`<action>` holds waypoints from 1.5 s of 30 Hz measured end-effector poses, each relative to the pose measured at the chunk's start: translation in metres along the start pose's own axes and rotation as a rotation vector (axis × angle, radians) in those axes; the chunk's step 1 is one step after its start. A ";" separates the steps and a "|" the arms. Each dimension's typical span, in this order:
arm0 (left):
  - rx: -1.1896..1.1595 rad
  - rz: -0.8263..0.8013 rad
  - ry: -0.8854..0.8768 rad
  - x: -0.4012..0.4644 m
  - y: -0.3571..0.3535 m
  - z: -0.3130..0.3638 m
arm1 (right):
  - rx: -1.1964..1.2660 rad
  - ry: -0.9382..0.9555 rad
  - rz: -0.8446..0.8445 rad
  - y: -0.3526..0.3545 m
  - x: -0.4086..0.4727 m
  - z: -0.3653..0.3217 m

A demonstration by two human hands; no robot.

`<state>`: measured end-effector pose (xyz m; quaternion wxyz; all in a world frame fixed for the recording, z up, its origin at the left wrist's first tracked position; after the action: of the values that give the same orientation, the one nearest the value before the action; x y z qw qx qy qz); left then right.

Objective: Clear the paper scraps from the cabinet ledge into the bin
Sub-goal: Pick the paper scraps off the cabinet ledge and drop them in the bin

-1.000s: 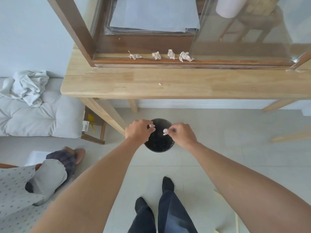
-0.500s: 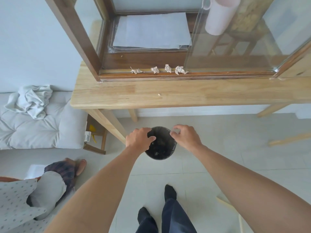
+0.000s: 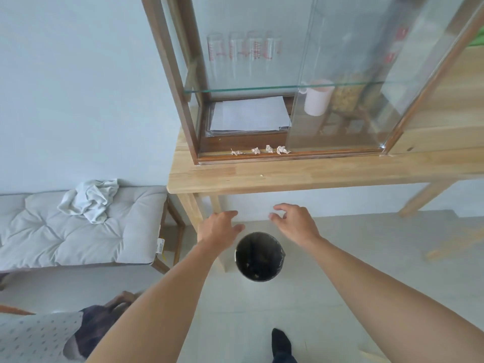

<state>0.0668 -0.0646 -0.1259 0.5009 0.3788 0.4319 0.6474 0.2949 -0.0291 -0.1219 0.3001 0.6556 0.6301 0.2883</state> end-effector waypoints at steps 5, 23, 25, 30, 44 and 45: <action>-0.066 0.116 -0.034 0.007 0.057 0.004 | 0.005 0.069 0.092 0.021 0.002 -0.041; -0.039 0.255 -0.022 0.111 0.100 0.021 | 0.116 0.125 0.192 0.034 0.091 -0.114; -0.034 0.266 -0.030 0.123 0.097 0.029 | 0.109 0.122 0.188 0.031 0.101 -0.114; -0.033 0.269 -0.047 0.142 0.086 0.044 | 0.106 0.124 0.172 0.023 0.123 -0.113; -0.127 0.393 -0.065 0.123 0.088 0.046 | 0.139 0.138 0.214 0.036 0.112 -0.101; -0.133 0.386 -0.067 0.119 0.089 0.046 | 0.142 0.137 0.214 0.038 0.108 -0.100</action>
<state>0.0552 0.0483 -0.0199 0.4053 0.4419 0.2906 0.7457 0.2484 0.0809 -0.0283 0.1769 0.7173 0.5945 0.3175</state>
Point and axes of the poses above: each hand's wrist, its own x-axis towards the middle knuckle, its own y-axis out of the back of the hand, z = x × y, the point moved 5 cm from there along x, towards the middle knuckle, and after that the axes turned 14 degrees about z, right-handed, at the moved point
